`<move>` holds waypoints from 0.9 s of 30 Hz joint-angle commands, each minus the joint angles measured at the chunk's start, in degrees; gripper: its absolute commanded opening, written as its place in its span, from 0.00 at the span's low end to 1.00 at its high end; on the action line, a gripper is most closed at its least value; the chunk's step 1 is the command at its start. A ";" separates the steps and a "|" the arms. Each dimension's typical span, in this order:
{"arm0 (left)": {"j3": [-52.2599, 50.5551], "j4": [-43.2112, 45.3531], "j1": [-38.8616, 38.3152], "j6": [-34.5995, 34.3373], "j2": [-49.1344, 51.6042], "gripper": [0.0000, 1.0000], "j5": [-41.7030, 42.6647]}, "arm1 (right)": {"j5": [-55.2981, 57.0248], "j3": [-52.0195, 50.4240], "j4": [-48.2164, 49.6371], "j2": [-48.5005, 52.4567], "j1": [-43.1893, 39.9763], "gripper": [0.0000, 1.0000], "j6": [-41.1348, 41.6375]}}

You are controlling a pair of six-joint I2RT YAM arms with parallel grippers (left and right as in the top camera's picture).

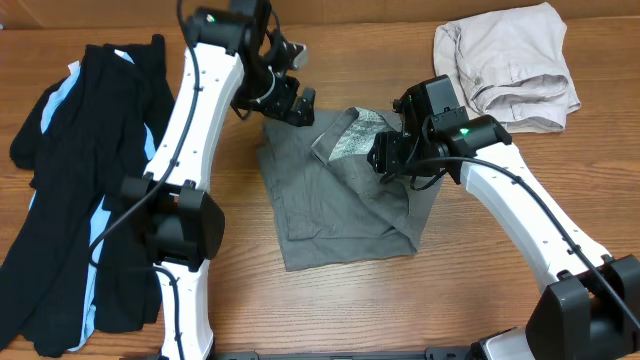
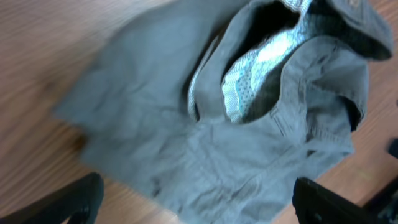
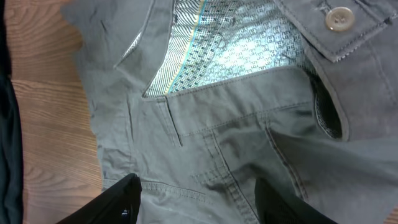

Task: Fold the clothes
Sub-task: 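Grasp the shorts' waistband with both grippers near the top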

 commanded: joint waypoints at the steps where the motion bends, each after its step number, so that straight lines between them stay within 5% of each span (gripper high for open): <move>1: -8.24 4.83 0.22 1.66 -1.18 0.97 7.93 | 0.68 1.73 1.33 -1.64 1.01 0.63 0.33; 16: -25.59 27.19 -1.33 -11.80 -1.18 0.77 10.32 | 0.68 1.73 2.49 -1.64 1.01 0.63 0.39; 27: -29.51 32.72 -5.73 -15.67 -1.18 0.64 6.12 | 0.92 1.73 2.75 -1.64 1.01 0.63 0.37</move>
